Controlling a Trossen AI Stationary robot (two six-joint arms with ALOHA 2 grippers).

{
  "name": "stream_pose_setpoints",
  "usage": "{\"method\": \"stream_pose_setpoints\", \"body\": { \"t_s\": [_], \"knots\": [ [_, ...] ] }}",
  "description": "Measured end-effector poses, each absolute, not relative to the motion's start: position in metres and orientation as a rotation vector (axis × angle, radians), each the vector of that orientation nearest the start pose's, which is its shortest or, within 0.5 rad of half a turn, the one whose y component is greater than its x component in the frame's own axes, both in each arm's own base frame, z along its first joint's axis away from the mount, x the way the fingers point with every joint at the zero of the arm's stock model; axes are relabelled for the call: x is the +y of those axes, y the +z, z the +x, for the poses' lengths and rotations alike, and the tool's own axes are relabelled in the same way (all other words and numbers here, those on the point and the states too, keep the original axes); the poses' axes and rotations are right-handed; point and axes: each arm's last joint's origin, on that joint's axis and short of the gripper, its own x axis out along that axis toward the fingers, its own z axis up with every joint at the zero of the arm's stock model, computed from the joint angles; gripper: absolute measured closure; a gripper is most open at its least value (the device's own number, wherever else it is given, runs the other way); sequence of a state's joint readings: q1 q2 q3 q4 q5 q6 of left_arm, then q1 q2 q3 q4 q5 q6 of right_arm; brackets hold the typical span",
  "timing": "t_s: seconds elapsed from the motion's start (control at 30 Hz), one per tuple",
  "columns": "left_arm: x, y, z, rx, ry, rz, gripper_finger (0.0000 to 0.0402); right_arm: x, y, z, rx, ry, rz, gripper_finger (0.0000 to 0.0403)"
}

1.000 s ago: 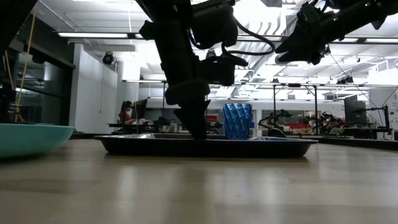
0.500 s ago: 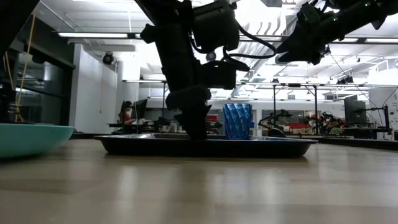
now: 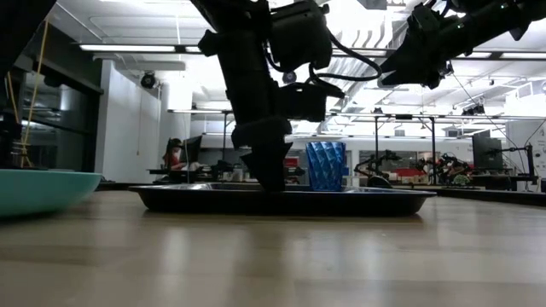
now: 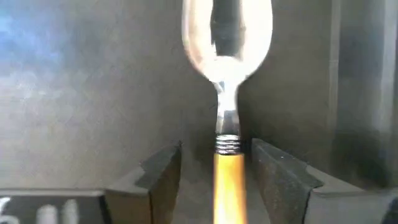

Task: Pick and place plate/cup/fork/spoon on tray
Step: Put the yellow spoon on the bottom of the black tray, then put the blue fork on the black tray above the yellow spoon

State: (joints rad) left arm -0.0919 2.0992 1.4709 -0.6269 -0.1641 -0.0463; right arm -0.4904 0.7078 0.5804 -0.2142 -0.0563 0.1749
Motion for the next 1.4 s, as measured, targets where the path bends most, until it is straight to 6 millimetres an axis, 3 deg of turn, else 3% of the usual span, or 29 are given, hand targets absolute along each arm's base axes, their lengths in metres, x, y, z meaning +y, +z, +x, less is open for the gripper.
{"method": "stream_pose_setpoints", "body": {
  "t_s": [0.3, 0.53, 0.7, 1.0, 1.2, 1.4],
  "knots": [
    [-0.033, 0.168, 0.417, 1.322, 0.078, 0.138, 0.0183, -0.074, 0.271, 0.143, 0.294, -0.458, 0.264, 0.0203],
    [-0.033, 0.188, 0.402, 1.347, 0.117, 0.095, 0.0185, -0.074, 0.270, 0.143, 0.306, -0.459, 0.267, 0.0203],
    [-0.034, 0.206, 0.381, 1.100, 0.121, 0.044, 0.0185, -0.074, 0.269, 0.142, 0.320, -0.460, 0.271, 0.0203],
    [-0.013, 0.258, 0.299, 0.495, 0.232, -0.062, 0.0186, -0.074, 0.269, 0.142, 0.316, -0.456, 0.270, 0.0203],
    [-0.002, 0.289, 0.250, 0.067, 0.273, -0.023, 0.0186, -0.074, 0.269, 0.143, 0.313, -0.455, 0.270, 0.0203],
    [0.006, 0.293, 0.218, -0.058, 0.346, -0.008, 0.0186, -0.074, 0.269, 0.142, 0.314, -0.455, 0.270, 0.0203]
  ]
}}
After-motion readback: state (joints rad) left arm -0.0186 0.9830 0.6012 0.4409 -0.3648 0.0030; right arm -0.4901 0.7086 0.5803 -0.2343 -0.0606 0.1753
